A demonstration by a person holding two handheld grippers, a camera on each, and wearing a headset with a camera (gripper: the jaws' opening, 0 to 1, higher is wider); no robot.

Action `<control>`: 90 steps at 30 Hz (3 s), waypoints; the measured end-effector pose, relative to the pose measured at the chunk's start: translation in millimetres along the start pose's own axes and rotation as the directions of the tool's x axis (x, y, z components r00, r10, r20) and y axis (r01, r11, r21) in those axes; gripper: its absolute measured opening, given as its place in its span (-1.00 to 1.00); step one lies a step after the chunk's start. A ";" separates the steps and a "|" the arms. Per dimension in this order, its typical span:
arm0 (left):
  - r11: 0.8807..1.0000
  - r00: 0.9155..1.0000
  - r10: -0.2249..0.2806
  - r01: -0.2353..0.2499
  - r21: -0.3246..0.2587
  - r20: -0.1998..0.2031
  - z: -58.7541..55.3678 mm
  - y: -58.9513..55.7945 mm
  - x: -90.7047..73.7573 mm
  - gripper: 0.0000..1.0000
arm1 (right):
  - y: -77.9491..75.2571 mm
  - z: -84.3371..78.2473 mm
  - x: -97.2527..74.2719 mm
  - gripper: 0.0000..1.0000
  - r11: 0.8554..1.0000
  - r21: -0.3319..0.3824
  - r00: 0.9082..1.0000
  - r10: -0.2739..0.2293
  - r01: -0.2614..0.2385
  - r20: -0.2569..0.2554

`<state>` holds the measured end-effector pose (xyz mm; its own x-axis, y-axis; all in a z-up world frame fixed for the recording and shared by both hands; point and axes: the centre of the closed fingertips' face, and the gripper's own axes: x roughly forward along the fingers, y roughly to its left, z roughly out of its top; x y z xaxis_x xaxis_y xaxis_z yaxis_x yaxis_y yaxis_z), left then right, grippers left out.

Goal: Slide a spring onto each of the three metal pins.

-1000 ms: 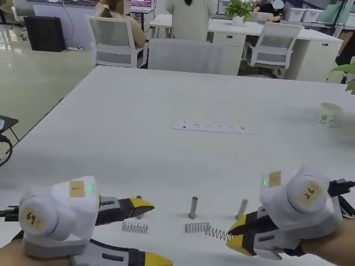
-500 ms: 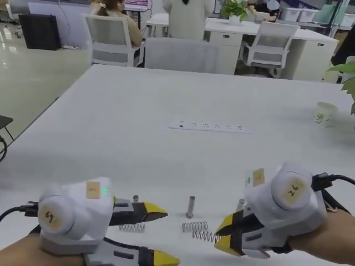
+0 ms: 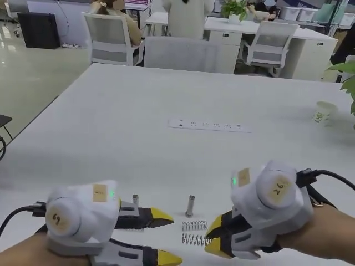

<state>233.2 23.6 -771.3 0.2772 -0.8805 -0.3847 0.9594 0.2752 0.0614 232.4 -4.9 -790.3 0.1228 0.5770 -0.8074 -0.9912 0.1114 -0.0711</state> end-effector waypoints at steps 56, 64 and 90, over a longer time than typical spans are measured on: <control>0.986 0.993 -0.033 0.050 0.157 -0.111 -14.4 -12.8 17.0 -0.95 | 14.0 30.1 -9.1 -0.85 0.999 0.011 0.999 0.044 -0.045 0.028; 0.990 0.997 -0.028 0.039 0.139 -0.078 -10.0 -10.1 16.6 -0.96 | 12.4 40.2 -12.9 -0.85 1.000 -0.004 0.998 0.027 -0.027 0.049; 0.991 0.999 -0.040 0.042 0.130 -0.015 4.2 -13.2 15.0 -0.97 | 15.5 35.9 -5.4 -0.77 0.997 0.040 0.994 0.066 -0.070 0.081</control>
<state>224.9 5.1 -774.0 0.2375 -0.8849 -0.4006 0.9688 0.1857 0.1642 218.1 22.7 -766.1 0.0602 0.6468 -0.7602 -0.9946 0.1029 0.0088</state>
